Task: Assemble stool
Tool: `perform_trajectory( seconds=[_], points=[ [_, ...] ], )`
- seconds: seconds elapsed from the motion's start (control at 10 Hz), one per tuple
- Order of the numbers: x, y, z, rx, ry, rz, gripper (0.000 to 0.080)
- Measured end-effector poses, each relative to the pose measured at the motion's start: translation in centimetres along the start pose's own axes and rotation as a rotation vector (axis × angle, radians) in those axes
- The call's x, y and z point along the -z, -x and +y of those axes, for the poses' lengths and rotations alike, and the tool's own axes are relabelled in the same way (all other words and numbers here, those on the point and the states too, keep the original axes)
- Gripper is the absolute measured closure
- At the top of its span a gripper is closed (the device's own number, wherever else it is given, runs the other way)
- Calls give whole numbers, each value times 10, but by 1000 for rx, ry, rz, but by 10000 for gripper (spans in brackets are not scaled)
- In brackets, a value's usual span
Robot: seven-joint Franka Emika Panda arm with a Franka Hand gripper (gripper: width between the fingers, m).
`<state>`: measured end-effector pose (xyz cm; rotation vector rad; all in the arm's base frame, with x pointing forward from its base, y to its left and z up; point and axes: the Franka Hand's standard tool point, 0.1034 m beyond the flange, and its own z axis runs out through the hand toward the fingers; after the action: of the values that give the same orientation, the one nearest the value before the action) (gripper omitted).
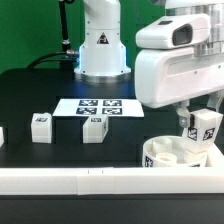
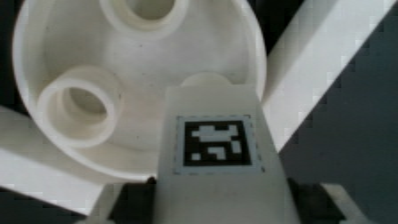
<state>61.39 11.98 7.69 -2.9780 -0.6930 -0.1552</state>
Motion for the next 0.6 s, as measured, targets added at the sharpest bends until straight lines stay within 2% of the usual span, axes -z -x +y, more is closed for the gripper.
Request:
perform_trajectory(
  seconds=[0.4, 0.6],
  points=[
    [0, 1, 3, -458, 0, 2, 462],
    [-1, 3, 4, -783, -12, 17, 462]
  ],
)
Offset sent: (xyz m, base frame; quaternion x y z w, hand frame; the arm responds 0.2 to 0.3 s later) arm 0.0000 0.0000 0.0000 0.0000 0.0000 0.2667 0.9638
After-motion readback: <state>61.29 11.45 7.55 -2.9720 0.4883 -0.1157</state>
